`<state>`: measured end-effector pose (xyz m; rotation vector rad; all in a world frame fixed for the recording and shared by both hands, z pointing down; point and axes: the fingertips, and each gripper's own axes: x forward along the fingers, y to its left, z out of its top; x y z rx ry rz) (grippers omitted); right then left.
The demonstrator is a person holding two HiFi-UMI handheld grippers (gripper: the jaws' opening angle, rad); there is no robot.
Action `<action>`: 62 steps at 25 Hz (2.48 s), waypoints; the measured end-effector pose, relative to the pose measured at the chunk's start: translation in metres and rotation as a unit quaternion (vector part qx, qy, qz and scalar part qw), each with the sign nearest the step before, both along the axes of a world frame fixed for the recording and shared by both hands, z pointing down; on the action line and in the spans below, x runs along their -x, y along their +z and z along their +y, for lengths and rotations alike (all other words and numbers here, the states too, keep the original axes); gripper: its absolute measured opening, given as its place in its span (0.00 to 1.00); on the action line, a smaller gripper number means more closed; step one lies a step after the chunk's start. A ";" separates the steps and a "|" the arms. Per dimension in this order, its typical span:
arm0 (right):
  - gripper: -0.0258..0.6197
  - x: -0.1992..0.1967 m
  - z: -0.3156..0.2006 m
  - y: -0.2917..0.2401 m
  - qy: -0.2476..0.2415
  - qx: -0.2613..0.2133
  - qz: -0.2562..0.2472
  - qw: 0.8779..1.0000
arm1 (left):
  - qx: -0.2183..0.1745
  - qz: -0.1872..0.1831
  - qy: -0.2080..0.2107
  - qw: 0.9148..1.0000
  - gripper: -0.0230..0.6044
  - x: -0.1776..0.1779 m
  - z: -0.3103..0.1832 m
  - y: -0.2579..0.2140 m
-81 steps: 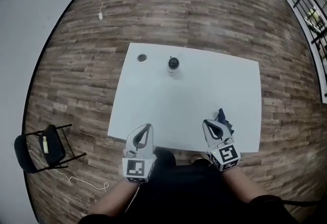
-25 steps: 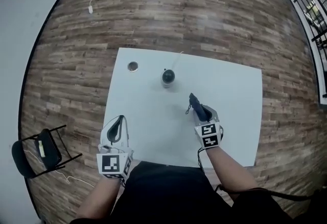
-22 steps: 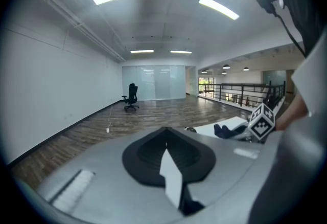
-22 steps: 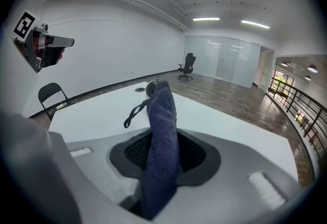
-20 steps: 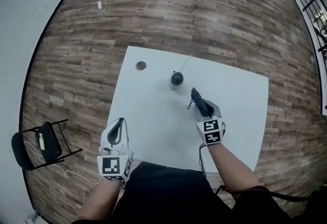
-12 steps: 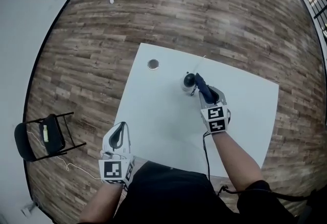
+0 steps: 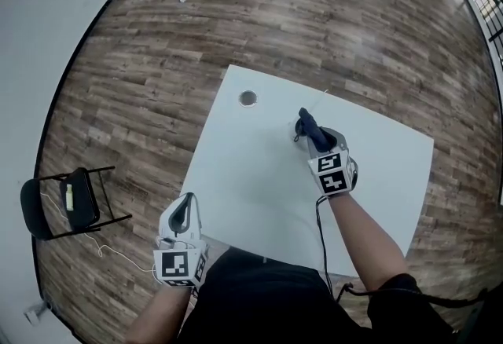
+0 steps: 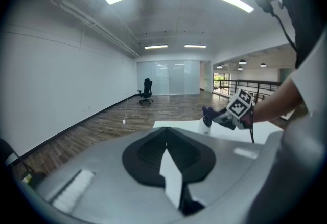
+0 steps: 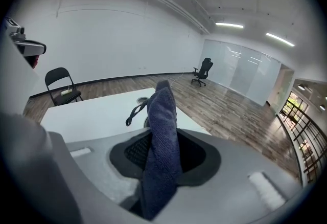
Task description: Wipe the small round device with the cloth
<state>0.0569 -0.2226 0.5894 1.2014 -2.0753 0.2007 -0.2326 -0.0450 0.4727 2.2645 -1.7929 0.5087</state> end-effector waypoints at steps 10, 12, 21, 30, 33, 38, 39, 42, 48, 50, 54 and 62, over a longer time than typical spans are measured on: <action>0.22 0.035 0.008 0.027 -0.016 0.020 0.006 1.000 | -0.003 0.010 -0.011 1.000 0.05 0.024 0.011 0.012; 0.22 0.043 0.005 0.030 -0.018 0.025 0.006 1.000 | -0.001 0.012 -0.019 1.000 0.05 0.032 0.010 0.011; 0.22 0.044 0.011 0.023 -0.027 0.039 0.001 0.999 | 0.008 0.024 -0.017 1.000 0.05 0.023 0.009 0.014; 0.22 0.050 0.020 0.037 -0.028 0.059 -0.008 0.998 | 0.010 0.021 -0.011 1.000 0.05 0.023 0.013 0.015; 0.22 0.053 0.022 0.042 -0.029 0.067 -0.013 0.997 | 0.015 0.013 -0.014 1.000 0.05 0.026 0.017 0.015; 0.22 0.047 0.025 0.051 -0.020 0.081 -0.021 0.996 | 0.025 0.007 -0.011 1.000 0.05 0.021 0.022 0.016; 0.22 0.046 0.025 0.053 -0.019 0.084 -0.023 0.996 | 0.026 0.005 -0.011 1.000 0.05 0.020 0.022 0.016; 0.22 0.048 0.027 0.063 -0.016 0.096 -0.028 0.995 | 0.029 -0.004 -0.011 1.000 0.05 0.022 0.026 0.017; 0.22 0.028 0.032 0.085 0.027 0.144 -0.053 0.988 | 0.031 -0.008 -0.006 0.999 0.05 0.019 0.022 0.018; 0.22 0.014 0.035 0.081 0.048 0.142 -0.065 0.986 | 0.026 -0.006 -0.001 1.000 0.05 0.016 0.016 0.016; 0.22 -0.005 0.035 0.042 0.059 0.091 -0.076 0.991 | 0.010 0.002 0.019 1.000 0.05 0.002 -0.002 0.010; 0.22 -0.027 0.002 -0.028 0.039 -0.031 0.000 0.999 | -0.027 0.004 0.061 0.998 0.05 -0.029 -0.025 -0.010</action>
